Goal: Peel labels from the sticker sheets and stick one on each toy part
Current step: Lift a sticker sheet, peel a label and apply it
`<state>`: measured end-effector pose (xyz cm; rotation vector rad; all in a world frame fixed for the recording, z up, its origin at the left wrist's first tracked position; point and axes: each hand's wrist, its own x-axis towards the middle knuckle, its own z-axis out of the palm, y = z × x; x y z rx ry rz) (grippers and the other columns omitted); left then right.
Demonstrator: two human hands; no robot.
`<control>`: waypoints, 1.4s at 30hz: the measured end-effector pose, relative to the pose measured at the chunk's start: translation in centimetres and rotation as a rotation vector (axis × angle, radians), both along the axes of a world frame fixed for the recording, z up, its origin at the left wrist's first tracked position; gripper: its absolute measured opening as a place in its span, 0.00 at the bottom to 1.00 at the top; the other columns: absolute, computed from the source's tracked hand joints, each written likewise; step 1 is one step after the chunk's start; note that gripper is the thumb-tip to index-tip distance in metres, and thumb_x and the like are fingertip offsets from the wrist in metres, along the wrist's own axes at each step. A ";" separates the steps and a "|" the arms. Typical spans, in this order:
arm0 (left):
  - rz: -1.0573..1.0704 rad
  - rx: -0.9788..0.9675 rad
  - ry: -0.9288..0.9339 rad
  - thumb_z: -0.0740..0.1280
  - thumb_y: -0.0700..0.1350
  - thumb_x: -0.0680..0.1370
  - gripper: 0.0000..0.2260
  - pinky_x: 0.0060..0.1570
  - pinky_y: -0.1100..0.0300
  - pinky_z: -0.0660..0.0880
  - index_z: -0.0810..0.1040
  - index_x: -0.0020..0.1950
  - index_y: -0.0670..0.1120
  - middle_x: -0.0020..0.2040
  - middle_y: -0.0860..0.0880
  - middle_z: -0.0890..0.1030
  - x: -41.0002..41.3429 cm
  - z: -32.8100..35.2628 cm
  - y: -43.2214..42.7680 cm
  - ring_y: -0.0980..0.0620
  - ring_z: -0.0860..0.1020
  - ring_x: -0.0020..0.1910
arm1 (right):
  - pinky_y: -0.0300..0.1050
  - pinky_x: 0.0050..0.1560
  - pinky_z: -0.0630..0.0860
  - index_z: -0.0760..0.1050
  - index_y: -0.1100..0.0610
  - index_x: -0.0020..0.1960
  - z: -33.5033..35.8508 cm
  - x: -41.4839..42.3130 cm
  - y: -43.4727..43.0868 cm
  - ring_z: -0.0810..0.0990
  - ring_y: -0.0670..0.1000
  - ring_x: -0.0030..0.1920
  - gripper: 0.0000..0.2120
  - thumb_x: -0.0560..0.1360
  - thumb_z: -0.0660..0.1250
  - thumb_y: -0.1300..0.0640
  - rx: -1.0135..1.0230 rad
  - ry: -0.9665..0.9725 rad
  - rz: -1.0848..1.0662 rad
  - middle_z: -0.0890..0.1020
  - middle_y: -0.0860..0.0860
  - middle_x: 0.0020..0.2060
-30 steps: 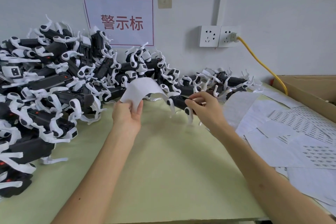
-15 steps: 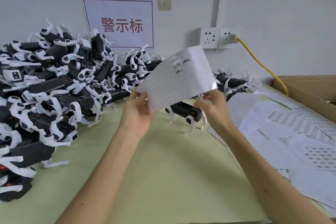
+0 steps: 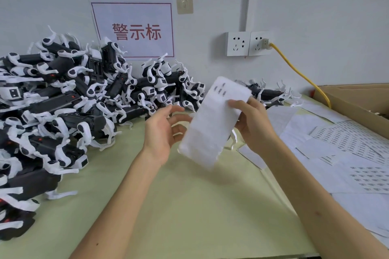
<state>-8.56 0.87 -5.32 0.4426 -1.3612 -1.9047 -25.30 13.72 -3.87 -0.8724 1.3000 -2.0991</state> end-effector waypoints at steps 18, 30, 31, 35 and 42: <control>0.079 -0.391 -0.096 0.70 0.45 0.75 0.08 0.53 0.48 0.78 0.87 0.49 0.54 0.52 0.41 0.86 -1.4 -1.4 1.6 0.47 0.83 0.48 | 0.51 0.60 0.72 0.82 0.54 0.56 -2.2 2.1 -1.2 0.73 0.54 0.57 0.15 0.70 0.77 0.60 0.021 1.137 -0.570 0.77 0.51 0.57; 0.163 -0.684 -0.135 0.68 0.45 0.77 0.18 0.36 0.50 0.57 0.67 0.41 0.31 0.34 0.39 0.61 -1.3 -1.3 1.9 0.49 0.60 0.36 | 0.55 0.53 0.76 0.86 0.57 0.48 -2.5 2.3 -1.4 0.80 0.53 0.49 0.04 0.72 0.76 0.61 0.010 1.087 -0.479 0.83 0.50 0.46; 0.170 -0.703 -0.139 0.68 0.44 0.77 0.18 0.35 0.52 0.56 0.65 0.40 0.33 0.35 0.43 0.59 -1.2 -1.3 1.9 0.50 0.60 0.35 | 0.52 0.52 0.76 0.86 0.57 0.47 -2.5 2.4 -1.4 0.80 0.54 0.48 0.04 0.72 0.76 0.61 0.004 1.086 -0.484 0.83 0.50 0.45; 0.180 -0.748 -0.174 0.68 0.44 0.77 0.16 0.33 0.58 0.56 0.65 0.39 0.35 0.35 0.47 0.60 -1.0 -1.0 2.2 0.54 0.59 0.34 | 0.47 0.46 0.77 0.87 0.58 0.46 -2.4 2.5 -1.2 0.80 0.49 0.42 0.03 0.72 0.75 0.62 -0.017 1.053 -0.458 0.83 0.49 0.40; 0.129 -0.732 -0.184 0.66 0.42 0.77 0.15 0.40 0.52 0.60 0.68 0.43 0.30 0.36 0.35 0.67 -0.9 -0.7 2.6 0.48 0.63 0.38 | 0.51 0.46 0.77 0.86 0.57 0.44 -2.0 2.8 -0.8 0.80 0.46 0.39 0.04 0.72 0.72 0.61 0.006 1.011 -0.430 0.83 0.45 0.38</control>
